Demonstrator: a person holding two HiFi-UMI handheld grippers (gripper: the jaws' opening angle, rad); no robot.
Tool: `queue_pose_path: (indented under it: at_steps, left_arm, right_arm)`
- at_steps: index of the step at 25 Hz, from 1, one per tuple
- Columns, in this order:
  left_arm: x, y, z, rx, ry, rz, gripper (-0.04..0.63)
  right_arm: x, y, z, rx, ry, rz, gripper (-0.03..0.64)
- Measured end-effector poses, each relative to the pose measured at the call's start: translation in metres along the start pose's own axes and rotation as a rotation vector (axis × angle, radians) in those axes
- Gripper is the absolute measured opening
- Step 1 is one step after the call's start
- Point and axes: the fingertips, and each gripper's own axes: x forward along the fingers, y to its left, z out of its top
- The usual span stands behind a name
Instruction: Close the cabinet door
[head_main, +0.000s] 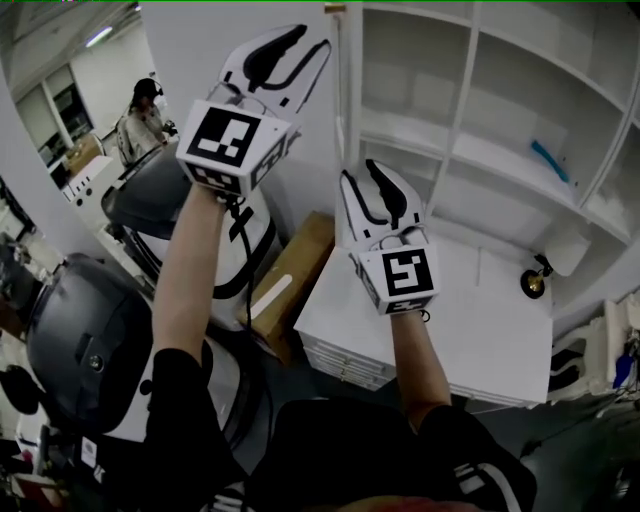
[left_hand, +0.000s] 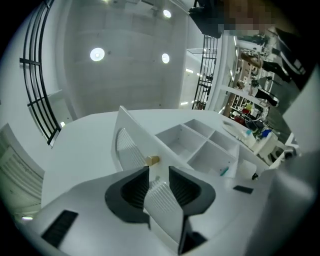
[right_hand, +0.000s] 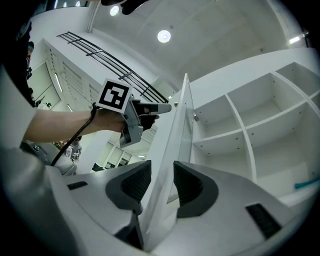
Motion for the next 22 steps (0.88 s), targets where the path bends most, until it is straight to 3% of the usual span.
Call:
queue_pose_path:
  at_steps: [10, 22]
  left_arm:
    - [0.029, 0.019, 0.016, 0.001, -0.099, -0.101, 0.133]
    - [0.048, 0.011, 0.014, -0.003, -0.159, -0.204, 0.128]
  right_arm:
    - [0.008, -0.005, 0.002, -0.02, -0.007, -0.044, 0.149]
    - [0.016, -0.007, -0.002, -0.002, -0.012, -0.061, 0.152]
